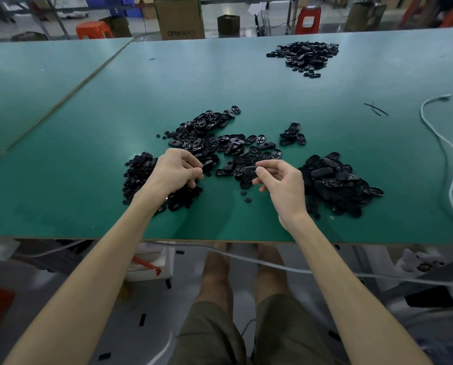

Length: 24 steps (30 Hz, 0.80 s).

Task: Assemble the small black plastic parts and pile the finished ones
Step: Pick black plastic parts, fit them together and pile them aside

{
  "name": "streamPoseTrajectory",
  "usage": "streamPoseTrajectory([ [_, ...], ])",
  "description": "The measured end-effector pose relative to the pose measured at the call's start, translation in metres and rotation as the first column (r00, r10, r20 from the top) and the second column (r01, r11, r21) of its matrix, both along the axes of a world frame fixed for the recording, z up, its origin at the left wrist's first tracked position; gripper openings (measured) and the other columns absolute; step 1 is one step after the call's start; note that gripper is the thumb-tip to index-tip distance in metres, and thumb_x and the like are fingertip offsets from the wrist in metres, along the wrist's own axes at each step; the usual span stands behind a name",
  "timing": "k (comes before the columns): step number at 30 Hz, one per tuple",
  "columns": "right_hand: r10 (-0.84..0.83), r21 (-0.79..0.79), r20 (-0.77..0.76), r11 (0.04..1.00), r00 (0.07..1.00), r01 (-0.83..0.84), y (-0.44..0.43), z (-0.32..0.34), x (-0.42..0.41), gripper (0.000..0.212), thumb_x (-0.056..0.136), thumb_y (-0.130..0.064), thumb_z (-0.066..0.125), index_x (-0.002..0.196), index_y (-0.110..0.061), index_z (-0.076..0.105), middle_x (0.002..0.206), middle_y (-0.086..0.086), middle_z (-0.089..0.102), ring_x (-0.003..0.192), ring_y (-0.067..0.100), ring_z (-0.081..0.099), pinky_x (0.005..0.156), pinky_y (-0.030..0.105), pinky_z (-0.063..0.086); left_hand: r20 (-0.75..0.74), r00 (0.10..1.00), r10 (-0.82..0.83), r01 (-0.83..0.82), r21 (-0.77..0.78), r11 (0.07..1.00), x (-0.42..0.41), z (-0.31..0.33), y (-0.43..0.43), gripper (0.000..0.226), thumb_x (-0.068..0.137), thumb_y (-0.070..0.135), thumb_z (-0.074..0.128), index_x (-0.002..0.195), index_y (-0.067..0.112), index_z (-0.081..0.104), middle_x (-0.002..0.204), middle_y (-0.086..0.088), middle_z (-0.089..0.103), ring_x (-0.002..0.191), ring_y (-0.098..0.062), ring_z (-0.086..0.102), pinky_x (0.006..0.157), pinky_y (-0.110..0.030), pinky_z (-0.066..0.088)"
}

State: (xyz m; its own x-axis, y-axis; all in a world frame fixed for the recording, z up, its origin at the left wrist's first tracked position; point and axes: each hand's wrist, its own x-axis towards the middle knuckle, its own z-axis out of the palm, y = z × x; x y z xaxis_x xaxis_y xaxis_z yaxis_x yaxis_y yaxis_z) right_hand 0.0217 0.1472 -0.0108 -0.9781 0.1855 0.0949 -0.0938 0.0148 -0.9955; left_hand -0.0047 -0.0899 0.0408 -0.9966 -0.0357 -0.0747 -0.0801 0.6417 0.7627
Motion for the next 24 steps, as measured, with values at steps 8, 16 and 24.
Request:
streamPoseTrajectory([
  [8, 0.011, -0.007, -0.016, 1.0, 1.0, -0.011, 0.0, 0.002, 0.001, 0.013, 0.096, -0.004, 0.069, 0.099, -0.014, 0.075, 0.081, -0.001, 0.077, 0.075, 0.014, 0.074, 0.062, 0.021, 0.054, 0.013, 0.996, -0.089, 0.085, 0.181, 0.98, 0.004, 0.007, 0.011, 0.003, 0.095, 0.012, 0.072, 0.093, 0.013, 0.073, 0.084, -0.001, 0.079, 0.067, -0.011, 0.073, 0.053, -0.016, 0.045],
  [16, 0.01, -0.032, -0.032, 0.999, 0.999, -0.011, -0.002, 0.003, 0.002, 0.012, 0.095, -0.003, 0.07, 0.102, -0.01, 0.077, 0.084, 0.001, 0.078, 0.077, 0.017, 0.076, 0.06, 0.023, 0.053, -0.044, 0.989, -0.143, 0.149, 0.287, 0.946, 0.009, 0.001, 0.047, 0.003, 0.095, 0.01, 0.071, 0.097, 0.01, 0.072, 0.078, 0.001, 0.076, 0.064, -0.01, 0.07, 0.052, -0.017, 0.045],
  [24, 0.006, -0.144, -0.041, 0.99, 0.999, -0.012, -0.002, 0.004, 0.002, 0.008, 0.096, -0.002, 0.069, 0.104, -0.001, 0.067, 0.094, 0.013, 0.075, 0.083, 0.025, 0.079, 0.061, 0.026, 0.059, -0.033, 0.999, -0.012, 0.026, 0.468, 0.884, 0.014, -0.012, 0.068, 0.014, 0.092, 0.008, 0.075, 0.104, 0.01, 0.07, 0.081, 0.002, 0.075, 0.062, -0.007, 0.067, 0.055, -0.017, 0.047],
])
